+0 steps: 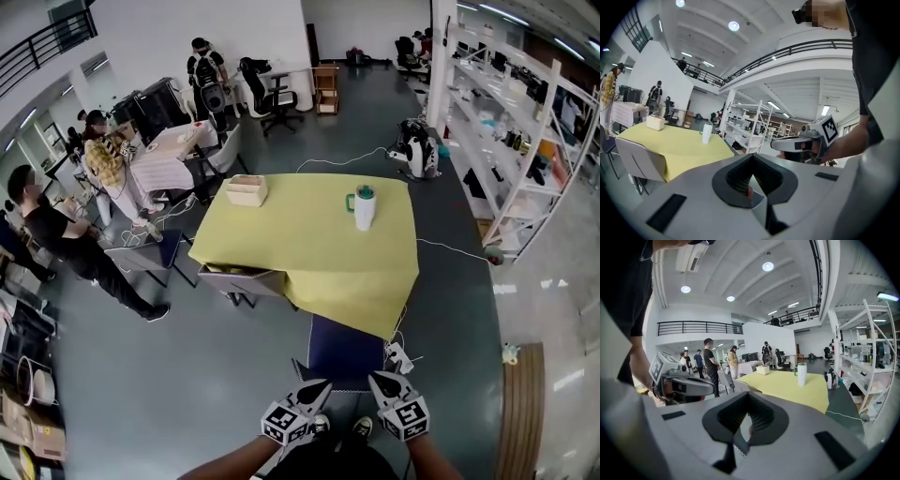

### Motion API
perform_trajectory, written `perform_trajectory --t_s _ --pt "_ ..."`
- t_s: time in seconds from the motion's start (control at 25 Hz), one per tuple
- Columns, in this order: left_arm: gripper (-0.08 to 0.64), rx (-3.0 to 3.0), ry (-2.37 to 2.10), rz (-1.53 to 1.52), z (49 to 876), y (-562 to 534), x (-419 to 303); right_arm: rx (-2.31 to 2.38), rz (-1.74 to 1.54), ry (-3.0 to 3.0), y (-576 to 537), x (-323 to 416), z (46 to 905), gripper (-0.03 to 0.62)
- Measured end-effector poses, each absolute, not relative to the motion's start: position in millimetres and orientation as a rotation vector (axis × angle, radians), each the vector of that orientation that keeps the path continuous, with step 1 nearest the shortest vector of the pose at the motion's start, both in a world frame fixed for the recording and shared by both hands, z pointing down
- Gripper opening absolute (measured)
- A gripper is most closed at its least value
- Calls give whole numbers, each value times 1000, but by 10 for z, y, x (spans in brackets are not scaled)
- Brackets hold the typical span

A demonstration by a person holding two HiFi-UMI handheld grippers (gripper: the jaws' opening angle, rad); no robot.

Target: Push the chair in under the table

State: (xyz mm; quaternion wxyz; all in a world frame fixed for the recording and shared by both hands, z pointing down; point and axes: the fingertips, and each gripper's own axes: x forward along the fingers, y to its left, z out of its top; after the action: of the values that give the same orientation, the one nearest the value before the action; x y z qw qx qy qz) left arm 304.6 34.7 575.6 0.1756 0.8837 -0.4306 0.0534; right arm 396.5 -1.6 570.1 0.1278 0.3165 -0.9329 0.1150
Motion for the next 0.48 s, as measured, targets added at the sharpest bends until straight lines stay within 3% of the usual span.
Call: perform_trajectory --t_s 0.48 --pt "6 2518 -1147 242 6296 272 2857 841 384 -2621 -40 3786 6340 14"
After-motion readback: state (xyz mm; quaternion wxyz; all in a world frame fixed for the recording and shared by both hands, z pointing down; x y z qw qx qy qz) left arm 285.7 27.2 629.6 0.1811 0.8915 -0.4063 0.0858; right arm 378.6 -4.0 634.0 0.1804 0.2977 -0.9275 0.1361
